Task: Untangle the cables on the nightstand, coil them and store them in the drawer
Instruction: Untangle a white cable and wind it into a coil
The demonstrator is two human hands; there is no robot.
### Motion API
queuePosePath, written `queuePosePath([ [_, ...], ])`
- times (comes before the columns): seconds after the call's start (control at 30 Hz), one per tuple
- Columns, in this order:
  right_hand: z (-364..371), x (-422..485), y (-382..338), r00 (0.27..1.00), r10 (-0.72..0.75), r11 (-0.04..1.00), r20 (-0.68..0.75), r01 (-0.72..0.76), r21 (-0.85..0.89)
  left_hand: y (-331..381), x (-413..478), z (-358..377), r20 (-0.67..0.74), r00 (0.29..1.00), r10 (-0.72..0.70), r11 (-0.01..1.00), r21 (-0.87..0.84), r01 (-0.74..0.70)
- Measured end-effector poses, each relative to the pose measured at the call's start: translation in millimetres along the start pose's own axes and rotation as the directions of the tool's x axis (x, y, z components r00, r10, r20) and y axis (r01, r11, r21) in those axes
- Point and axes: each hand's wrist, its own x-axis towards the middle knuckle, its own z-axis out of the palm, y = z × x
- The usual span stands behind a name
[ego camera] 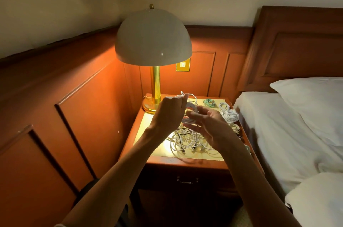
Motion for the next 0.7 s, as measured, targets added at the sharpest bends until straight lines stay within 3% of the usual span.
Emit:
queuePosePath([
  [0.1,-0.2,5.0,4.2,0.986,-0.154,0.92,-0.061,0.121,-0.373,-2.9,3.0,3.9,0.004,1.0,-0.029,0.999,-0.037,0.029],
  [0.13,0.0,8.4,7.2,0.97,-0.23,0.822,-0.072,0.154,-0.548,-3.0,3.7,4.9,0.017,0.999,-0.033,0.999,-0.038,0.034],
  [0.2,1.2,14.6,14.0,0.906,-0.418,0.495,-0.07,0.163,-0.853,-1.9,4.5,7.9,0.055,0.996,-0.068,0.997,-0.031,0.069],
  [0.27,6.5,14.7,19.1,0.832,-0.554,0.198,-0.038,0.087,-0.976,-0.6,4.8,11.2,0.051,0.992,-0.112,0.993,-0.017,0.113],
  [0.33,9.5,13.9,21.2,0.796,-0.605,0.039,0.005,0.036,-0.999,-1.1,6.3,12.2,0.04,0.986,-0.161,0.987,0.019,0.161],
  [0.4,8.0,18.7,20.3,0.799,-0.6,0.012,0.041,0.06,-0.998,-2.5,10.4,12.3,0.089,0.961,-0.261,0.965,0.054,0.257],
  [0.43,7.4,21.9,18.6,0.81,-0.584,0.011,0.053,0.074,-0.997,-3.4,14.8,12.3,0.172,0.912,-0.372,0.928,0.044,0.37],
  [0.5,9.3,29.1,17.9,0.836,-0.544,-0.029,0.075,0.071,-0.997,-11.1,26.3,18.5,0.397,0.721,-0.569,0.805,0.09,0.586],
  [0.53,10.5,32.0,20.8,0.841,-0.535,-0.044,0.086,0.074,-0.996,-15.6,31.0,22.4,0.469,0.637,-0.612,0.769,0.164,0.618],
  [0.57,12.5,33.1,24.3,0.844,-0.528,-0.044,0.096,0.086,-0.995,-17.7,34.5,25.4,0.5,0.597,-0.627,0.762,0.236,0.603],
  [0.63,13.8,35.4,30.7,0.84,-0.534,-0.019,0.1,0.107,-0.994,-16.7,41.2,31.4,0.526,0.576,-0.626,0.769,0.291,0.57],
  [0.7,11.9,39.6,29.6,0.829,-0.555,0.02,0.065,0.092,-0.996,-10.5,44.6,37.2,0.544,0.575,-0.611,0.766,0.221,0.604],
])
